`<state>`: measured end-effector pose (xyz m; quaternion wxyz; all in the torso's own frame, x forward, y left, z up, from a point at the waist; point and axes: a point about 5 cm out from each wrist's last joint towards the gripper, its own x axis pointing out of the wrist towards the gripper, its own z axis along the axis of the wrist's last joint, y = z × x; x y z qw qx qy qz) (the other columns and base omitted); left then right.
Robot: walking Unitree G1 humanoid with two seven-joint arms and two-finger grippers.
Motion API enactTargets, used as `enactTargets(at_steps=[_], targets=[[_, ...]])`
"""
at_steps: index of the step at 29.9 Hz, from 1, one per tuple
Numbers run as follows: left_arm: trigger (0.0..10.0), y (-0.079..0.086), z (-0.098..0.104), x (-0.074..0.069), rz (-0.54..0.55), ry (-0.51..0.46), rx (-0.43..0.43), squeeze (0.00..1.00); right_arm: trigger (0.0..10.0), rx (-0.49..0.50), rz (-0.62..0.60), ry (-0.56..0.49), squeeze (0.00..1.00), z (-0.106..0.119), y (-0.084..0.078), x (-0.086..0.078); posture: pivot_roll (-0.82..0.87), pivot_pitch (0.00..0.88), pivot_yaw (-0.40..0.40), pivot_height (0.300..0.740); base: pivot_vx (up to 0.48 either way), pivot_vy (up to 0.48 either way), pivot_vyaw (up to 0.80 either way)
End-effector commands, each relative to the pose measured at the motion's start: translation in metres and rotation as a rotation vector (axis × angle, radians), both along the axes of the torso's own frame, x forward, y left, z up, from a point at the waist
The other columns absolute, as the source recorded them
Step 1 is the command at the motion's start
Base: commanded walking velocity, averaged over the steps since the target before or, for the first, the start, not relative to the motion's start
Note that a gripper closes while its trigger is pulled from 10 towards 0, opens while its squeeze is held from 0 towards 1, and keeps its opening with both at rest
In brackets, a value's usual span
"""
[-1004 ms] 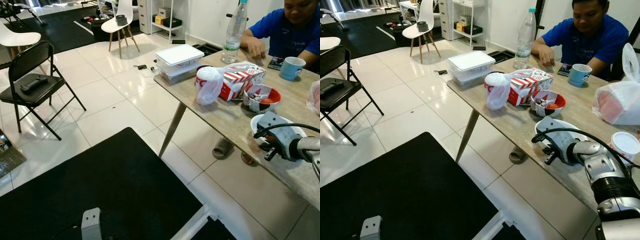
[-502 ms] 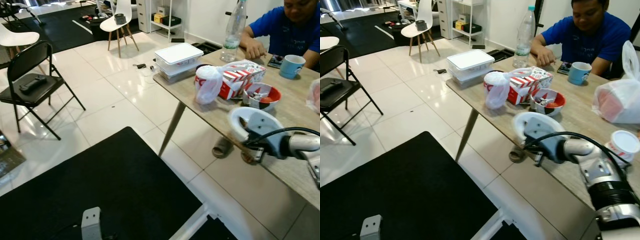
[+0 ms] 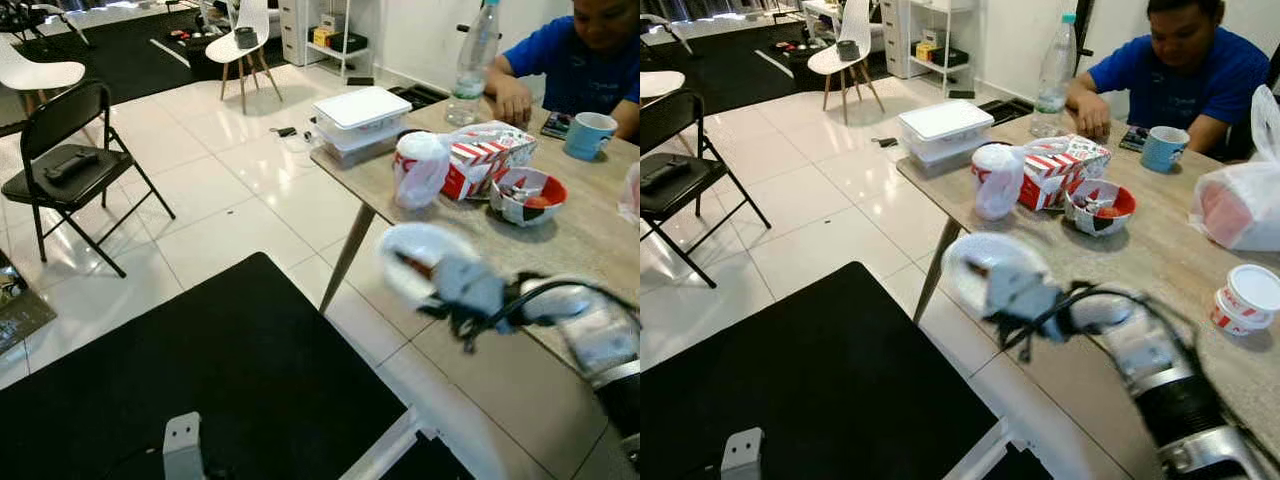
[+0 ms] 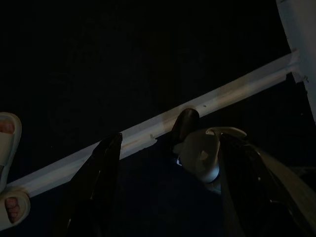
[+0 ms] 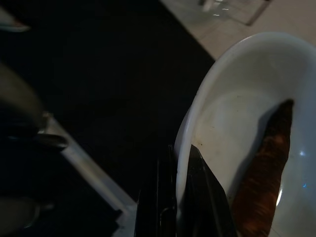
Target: Restocking fridge
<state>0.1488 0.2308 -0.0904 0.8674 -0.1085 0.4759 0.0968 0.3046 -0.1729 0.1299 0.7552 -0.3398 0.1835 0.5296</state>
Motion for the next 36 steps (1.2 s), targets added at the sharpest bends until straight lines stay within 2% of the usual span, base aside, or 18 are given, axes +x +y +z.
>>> enactTargets(at_steps=[1,7,10,14,15,16,18,26,28,29,30,31,33,35,36], targets=[[10.0,0.004,-0.001,-0.005,-0.002,0.026,0.014,0.0,10.0,-0.012,0.044,-0.019,0.0,-0.001,0.012,0.001,0.0,0.0,0.014,0.74,0.0,0.0,0.0],[10.0,0.004,-0.001,-0.004,-0.009,0.024,0.02,0.0,10.0,-0.07,0.106,0.031,0.0,-0.025,0.041,-0.005,0.0,0.0,0.016,0.74,0.0,0.0,0.0],[10.0,0.004,-0.001,-0.004,-0.009,0.024,0.021,0.0,10.0,-0.139,0.044,0.068,0.0,-0.055,0.041,-0.005,0.0,0.0,0.012,0.74,0.0,0.0,0.0],[10.0,0.004,-0.001,-0.004,-0.009,0.024,0.021,0.0,10.0,-0.149,0.023,0.083,0.0,-0.063,0.041,-0.006,0.0,0.0,0.012,0.74,0.0,0.0,0.0],[10.0,0.004,-0.001,-0.005,-0.003,0.024,0.02,0.0,10.0,-0.192,-0.093,0.123,0.0,-0.09,0.035,-0.008,0.01,0.0,0.012,0.74,0.0,0.0,0.0],[10.0,0.004,-0.001,-0.005,-0.003,0.024,0.02,0.0,10.0,-0.192,-0.093,0.123,0.0,-0.09,0.035,-0.008,0.01,0.0,0.012,0.74,0.0,0.0,0.0],[10.0,0.003,-0.002,-0.006,-0.001,0.026,0.019,0.0,10.0,-0.204,-0.197,0.151,0.0,-0.107,0.03,-0.01,0.01,0.0,0.01,0.74,0.0,0.0,0.0],[10.0,0.003,-0.002,-0.006,0.002,0.028,0.019,0.0,10.0,-0.226,-0.34,0.181,0.0,-0.129,0.019,-0.018,0.01,0.0,0.013,0.74,0.0,0.0,0.0],[10.0,0.004,-0.002,-0.007,0.004,0.029,0.023,0.0,10.0,-0.25,-0.495,0.184,0.0,-0.147,0.003,-0.029,0.01,0.0,0.011,0.74,0.0,0.0,0.0],[10.0,0.004,-0.002,-0.007,0.004,0.029,0.023,0.0,10.0,-0.25,-0.495,0.184,0.0,-0.147,0.003,-0.029,0.01,0.0,0.011,0.74,0.0,0.0,0.0],[10.0,0.004,-0.002,-0.007,0.005,0.029,0.024,0.0,10.0,-0.251,-0.584,0.175,0.0,-0.155,-0.005,-0.036,0.01,0.0,0.011,0.74,0.0,0.0,0.0],[10.0,0.004,-0.002,-0.007,0.005,0.029,0.024,0.0,10.0,-0.251,-0.584,0.175,0.0,-0.155,-0.005,-0.036,0.01,0.0,0.011,0.74,0.0,0.0,0.0],[10.0,0.004,-0.002,-0.006,0.005,0.026,0.026,0.0,10.0,-0.243,-0.745,0.164,0.0,-0.166,-0.018,-0.047,0.01,0.0,0.009,0.74,0.0,0.0,0.0],[10.0,0.004,-0.002,-0.006,0.005,0.026,0.026,0.0,10.0,-0.243,-0.745,0.164,0.0,-0.166,-0.018,-0.047,0.01,0.0,0.009,0.74,0.0,0.0,0.0],[10.0,0.004,-0.002,-0.006,0.004,0.026,0.027,0.0,10.0,-0.251,-0.798,0.158,0.0,-0.169,-0.023,-0.052,0.01,0.0,0.008,0.74,0.0,0.0,0.0]])
